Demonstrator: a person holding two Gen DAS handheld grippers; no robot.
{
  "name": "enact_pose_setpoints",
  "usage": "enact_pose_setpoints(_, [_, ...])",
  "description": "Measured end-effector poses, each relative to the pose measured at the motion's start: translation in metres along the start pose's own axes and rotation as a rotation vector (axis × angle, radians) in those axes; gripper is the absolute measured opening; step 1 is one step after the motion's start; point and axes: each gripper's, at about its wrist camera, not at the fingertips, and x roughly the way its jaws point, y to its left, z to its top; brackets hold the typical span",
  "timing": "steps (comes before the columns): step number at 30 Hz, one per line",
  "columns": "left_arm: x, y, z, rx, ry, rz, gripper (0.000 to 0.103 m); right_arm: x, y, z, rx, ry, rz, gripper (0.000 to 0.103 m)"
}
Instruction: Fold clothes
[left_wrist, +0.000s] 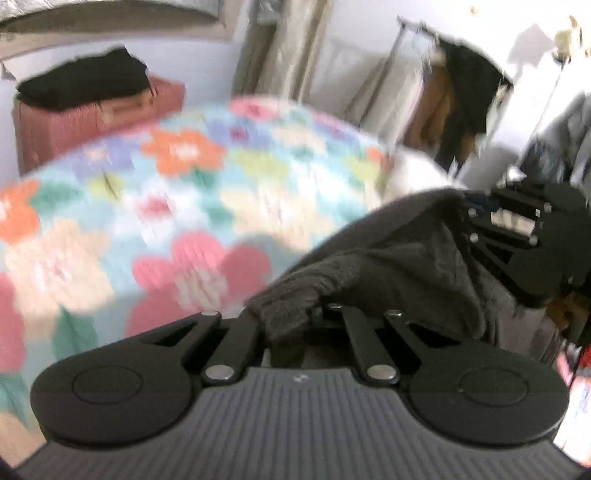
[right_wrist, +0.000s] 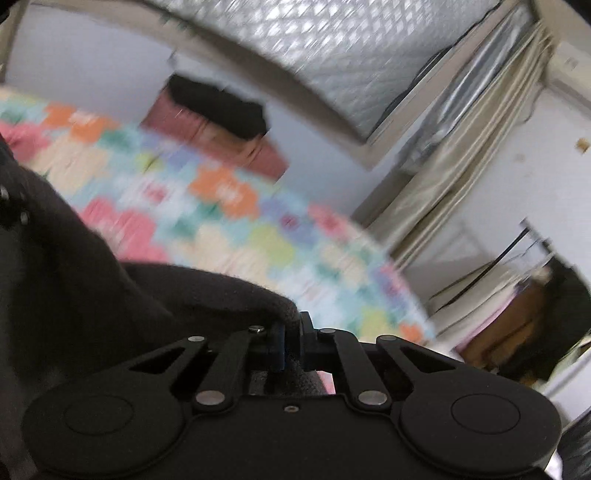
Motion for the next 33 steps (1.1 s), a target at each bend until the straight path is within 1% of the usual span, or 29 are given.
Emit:
enact_pose_setpoints(2, [-0.013,0.007,0.019,0.048,-0.049,0.067,0.003,0.003,-0.011,0.024,0.02,-0.041,-0.028,0.007])
enact_pose_setpoints(4, [-0.02,0.018,0.038,0.065,-0.082,0.124,0.003,0.008,-0.017,0.047,0.044,-0.086,-0.049,0.007])
enact_pose_setpoints(5, [-0.021,0.027,0.045,0.043,-0.088,0.156,0.003,0.017,-0.017,0.059,0.074,-0.088,-0.036,0.007])
enact_pose_setpoints(6, [-0.018,0.04,0.051,0.004,-0.076,0.2,0.003,0.026,-0.017,0.071,0.107,-0.086,-0.02,0.009])
enact_pose_setpoints(7, [-0.011,0.053,0.055,-0.035,-0.048,0.246,0.005,0.038,-0.018,0.078,0.161,-0.058,0.018,0.01])
enact_pose_setpoints(8, [-0.005,0.067,0.058,-0.074,-0.019,0.292,0.016,0.051,-0.02,0.084,0.217,-0.027,0.058,0.01])
enact_pose_setpoints(9, [0.004,0.08,0.057,-0.11,0.035,0.328,0.025,0.055,-0.02,0.083,0.264,-0.042,0.087,0.02])
enact_pose_setpoints(10, [0.013,0.092,0.05,-0.143,0.104,0.355,0.032,0.058,-0.019,0.081,0.309,-0.065,0.113,0.037])
enact_pose_setpoints(11, [0.015,0.103,0.038,-0.176,0.138,0.38,0.032,0.055,-0.018,0.076,0.34,-0.064,0.122,0.048])
enact_pose_setpoints(12, [0.011,0.11,0.024,-0.194,0.14,0.382,0.032,0.051,-0.016,0.071,0.369,-0.058,0.128,0.058])
enact_pose_setpoints(13, [0.004,0.114,0.01,-0.2,0.135,0.36,0.038,0.045,-0.014,0.06,0.4,-0.039,0.161,0.058])
enact_pose_setpoints(14, [-0.002,0.118,-0.004,-0.209,0.137,0.338,0.046,0.037,-0.012,0.048,0.43,-0.017,0.197,0.058])
enact_pose_setpoints(15, [-0.007,0.121,-0.018,-0.222,0.145,0.321,0.048,0.027,-0.009,0.033,0.457,0.003,0.247,0.058])
enact_pose_setpoints(17, [-0.015,0.126,-0.044,-0.258,0.164,0.292,0.048,0.007,-0.004,0.004,0.493,0.038,0.299,0.059])
enact_pose_setpoints(19, [-0.023,0.128,-0.066,-0.317,0.189,0.268,0.048,-0.015,0.002,-0.024,0.525,0.068,0.29,0.059])
enact_pose_setpoints(22, [-0.027,0.124,-0.09,-0.384,0.225,0.197,0.048,-0.049,0.011,-0.065,0.574,0.112,0.27,0.059])
enact_pose_setpoints(24, [-0.03,0.111,-0.106,-0.413,0.227,0.149,0.054,-0.07,0.013,-0.092,0.659,0.125,0.252,0.062])
enact_pose_setpoints(25, [-0.03,0.102,-0.11,-0.412,0.231,0.136,0.064,-0.079,0.014,-0.106,0.711,0.133,0.241,0.063])
enact_pose_setpoints(26, [-0.029,0.092,-0.113,-0.392,0.232,0.141,0.072,-0.088,0.015,-0.119,0.762,0.142,0.231,0.063])
enact_pose_setpoints(27, [-0.026,0.081,-0.114,-0.355,0.238,0.156,0.072,-0.095,0.017,-0.132,0.8,0.156,0.222,0.063])
enact_pose_setpoints(29, [-0.022,0.06,-0.115,-0.276,0.26,0.172,0.072,-0.107,0.019,-0.159,0.827,0.195,0.205,0.063])
enact_pose_setpoints(31, [-0.026,0.04,-0.115,-0.224,0.279,0.133,0.071,-0.113,0.02,-0.179,0.833,0.248,0.179,0.063])
enact_pose_setpoints(33, [-0.033,0.021,-0.115,-0.179,0.291,0.085,0.069,-0.124,0.021,-0.195,0.874,0.315,0.147,0.063])
